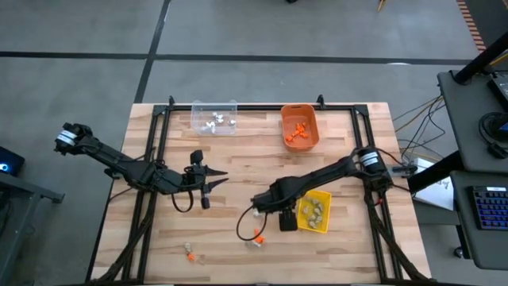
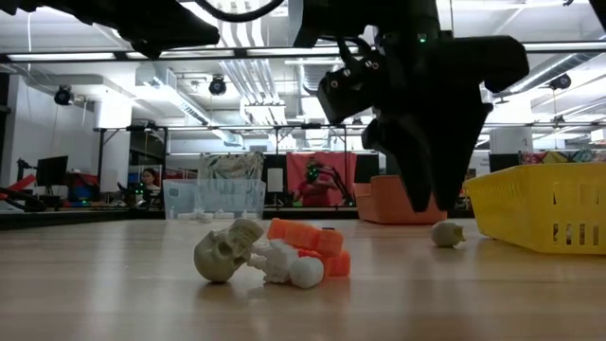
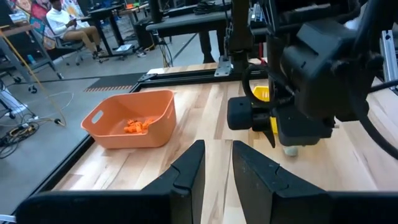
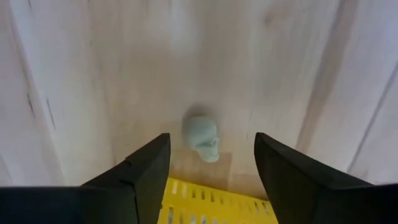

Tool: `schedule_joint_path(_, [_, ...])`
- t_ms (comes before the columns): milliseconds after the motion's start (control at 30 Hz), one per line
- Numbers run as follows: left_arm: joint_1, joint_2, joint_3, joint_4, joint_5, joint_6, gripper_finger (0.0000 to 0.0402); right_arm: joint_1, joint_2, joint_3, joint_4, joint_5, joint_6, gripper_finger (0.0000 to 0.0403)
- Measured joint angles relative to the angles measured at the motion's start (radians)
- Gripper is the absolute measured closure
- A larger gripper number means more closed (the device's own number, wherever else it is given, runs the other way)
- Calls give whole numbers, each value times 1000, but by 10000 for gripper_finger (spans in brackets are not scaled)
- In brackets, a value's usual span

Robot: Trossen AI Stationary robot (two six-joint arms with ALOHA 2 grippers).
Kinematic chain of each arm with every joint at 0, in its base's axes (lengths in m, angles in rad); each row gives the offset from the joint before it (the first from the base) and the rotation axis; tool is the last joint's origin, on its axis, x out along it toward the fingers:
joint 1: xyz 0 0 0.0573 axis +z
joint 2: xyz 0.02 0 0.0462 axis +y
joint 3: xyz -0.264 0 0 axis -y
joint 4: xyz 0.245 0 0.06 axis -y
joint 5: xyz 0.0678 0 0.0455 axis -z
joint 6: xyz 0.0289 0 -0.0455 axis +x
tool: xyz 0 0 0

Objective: Sort Halloween decoration
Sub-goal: Put the gray skull toy into the yellow bin

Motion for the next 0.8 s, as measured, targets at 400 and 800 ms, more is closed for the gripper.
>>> schedule_joint_path(400, [2,-1,0,28,1,18,338,0,82,0,12,-1,-55,184])
schedule_joint_path(800, [2,-2,0,27,1,19,338,-4,106,15,1,-7,-77,247])
